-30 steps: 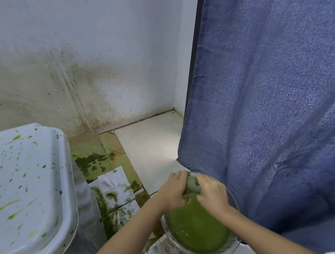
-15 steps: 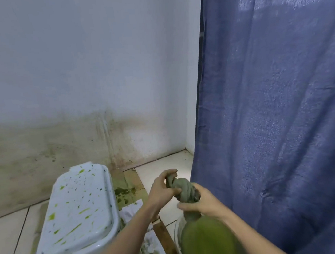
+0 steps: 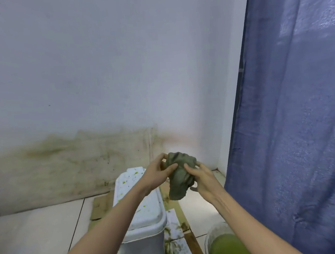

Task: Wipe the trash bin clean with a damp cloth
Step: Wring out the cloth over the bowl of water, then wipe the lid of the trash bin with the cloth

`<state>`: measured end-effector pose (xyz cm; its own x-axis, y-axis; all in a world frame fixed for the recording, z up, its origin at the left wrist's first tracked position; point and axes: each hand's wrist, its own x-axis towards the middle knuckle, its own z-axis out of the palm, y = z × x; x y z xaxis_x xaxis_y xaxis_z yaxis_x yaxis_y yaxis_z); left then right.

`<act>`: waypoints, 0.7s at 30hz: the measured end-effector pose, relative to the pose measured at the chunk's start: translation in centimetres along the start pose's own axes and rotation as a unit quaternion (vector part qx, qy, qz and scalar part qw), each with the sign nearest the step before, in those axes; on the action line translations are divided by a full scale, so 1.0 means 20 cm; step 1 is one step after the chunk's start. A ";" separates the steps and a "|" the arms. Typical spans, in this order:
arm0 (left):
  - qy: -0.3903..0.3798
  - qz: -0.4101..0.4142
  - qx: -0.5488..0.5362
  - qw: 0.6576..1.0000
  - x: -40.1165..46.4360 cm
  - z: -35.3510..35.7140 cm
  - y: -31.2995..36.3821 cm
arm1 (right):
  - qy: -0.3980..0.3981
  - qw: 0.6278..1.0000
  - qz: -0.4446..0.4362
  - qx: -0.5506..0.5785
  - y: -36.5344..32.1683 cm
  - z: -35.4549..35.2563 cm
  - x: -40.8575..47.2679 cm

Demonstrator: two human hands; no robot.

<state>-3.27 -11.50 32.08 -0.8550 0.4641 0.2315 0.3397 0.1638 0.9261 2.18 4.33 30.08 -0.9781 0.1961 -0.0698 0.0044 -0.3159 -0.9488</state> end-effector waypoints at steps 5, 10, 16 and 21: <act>0.002 -0.019 -0.035 0.999 -0.12 -0.29 0.07 | -0.043 0.997 -0.041 0.053 -0.05 0.21 0.01; 0.059 -0.041 0.013 0.997 -0.22 -0.47 0.06 | -0.079 0.991 -0.060 0.088 -0.07 0.33 -0.02; 0.285 -0.121 -0.028 0.951 -0.22 -0.38 0.06 | -0.110 0.991 -0.071 0.036 -0.08 0.46 -0.07; 0.083 -0.247 -0.318 0.911 -0.25 -0.23 0.07 | -0.118 0.991 -0.052 -0.025 -0.11 0.53 -0.07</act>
<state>-0.31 -17.61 33.69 -0.9075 0.3233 -0.2681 -0.3540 -0.2451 0.9026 1.36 -5.12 35.63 -0.9951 0.0012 0.0984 -0.0954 -0.2579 -0.9614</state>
